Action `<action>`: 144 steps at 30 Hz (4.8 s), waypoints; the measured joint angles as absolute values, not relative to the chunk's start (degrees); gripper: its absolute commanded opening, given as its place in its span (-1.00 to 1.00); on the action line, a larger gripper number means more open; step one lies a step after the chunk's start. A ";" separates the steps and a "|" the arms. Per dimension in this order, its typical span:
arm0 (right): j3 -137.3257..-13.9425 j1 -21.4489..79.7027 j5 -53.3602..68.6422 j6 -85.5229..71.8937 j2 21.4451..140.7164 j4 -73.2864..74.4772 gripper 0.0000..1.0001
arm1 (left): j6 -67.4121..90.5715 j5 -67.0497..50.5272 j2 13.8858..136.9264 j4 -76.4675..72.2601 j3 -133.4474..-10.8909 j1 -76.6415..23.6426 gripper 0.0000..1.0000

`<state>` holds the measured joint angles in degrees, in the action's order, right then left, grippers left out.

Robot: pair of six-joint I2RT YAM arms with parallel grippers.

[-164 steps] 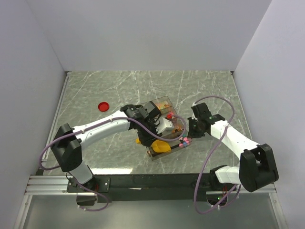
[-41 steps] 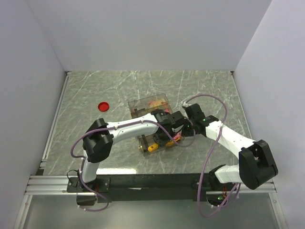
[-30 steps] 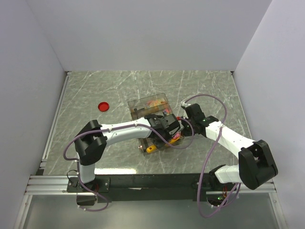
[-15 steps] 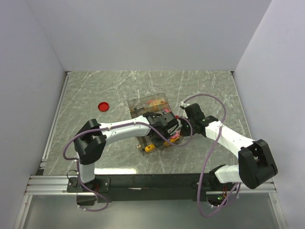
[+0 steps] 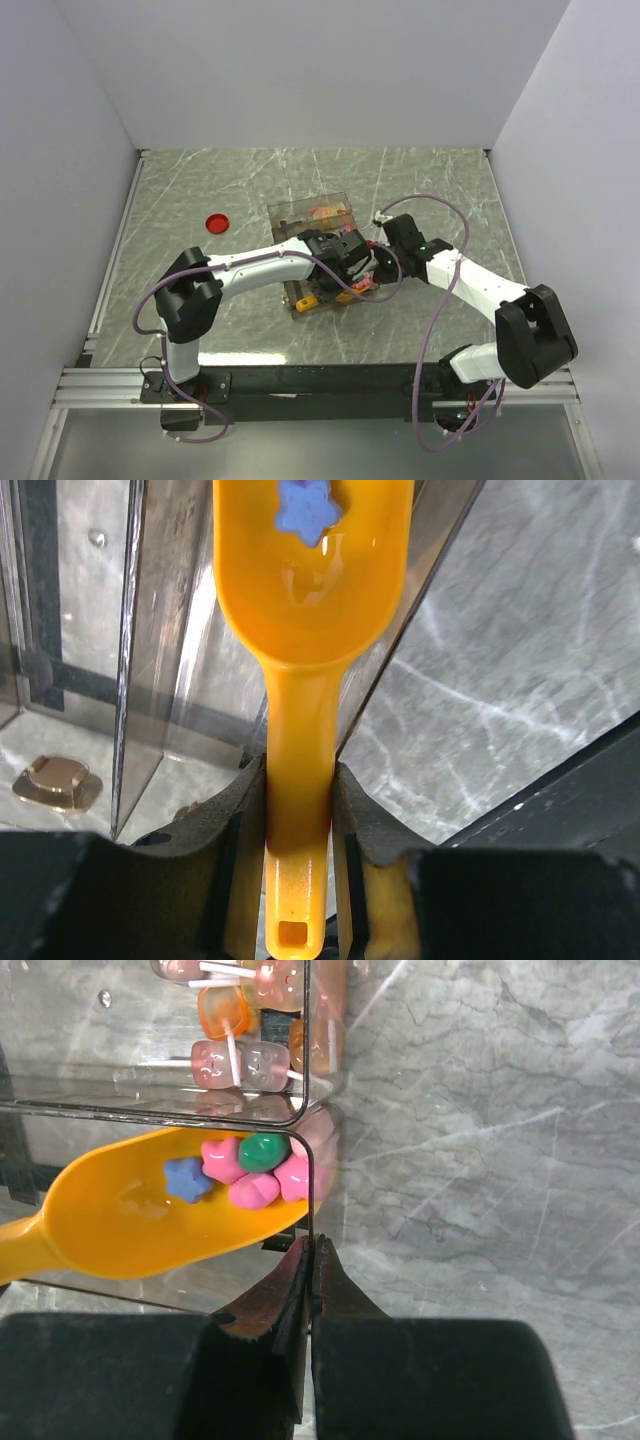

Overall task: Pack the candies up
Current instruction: Scoop the fake candies from the storage box.

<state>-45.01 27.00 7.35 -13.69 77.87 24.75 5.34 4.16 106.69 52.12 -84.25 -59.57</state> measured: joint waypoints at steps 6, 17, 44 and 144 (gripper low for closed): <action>-45.91 27.14 7.16 -14.09 78.96 24.71 -1.00 | 4.10 4.21 106.24 52.69 -83.40 -58.70 -0.99; -47.92 28.62 5.89 -13.87 80.90 25.21 -1.00 | -1.02 4.01 104.53 52.60 -81.71 -56.62 -0.92; -49.08 24.99 10.90 -11.86 83.31 22.92 -1.00 | -15.18 1.98 101.95 42.33 -76.42 -55.24 -0.99; -49.95 13.72 21.52 -5.80 87.79 15.97 -1.00 | 3.84 -22.09 93.51 -7.90 -49.84 -42.17 -0.89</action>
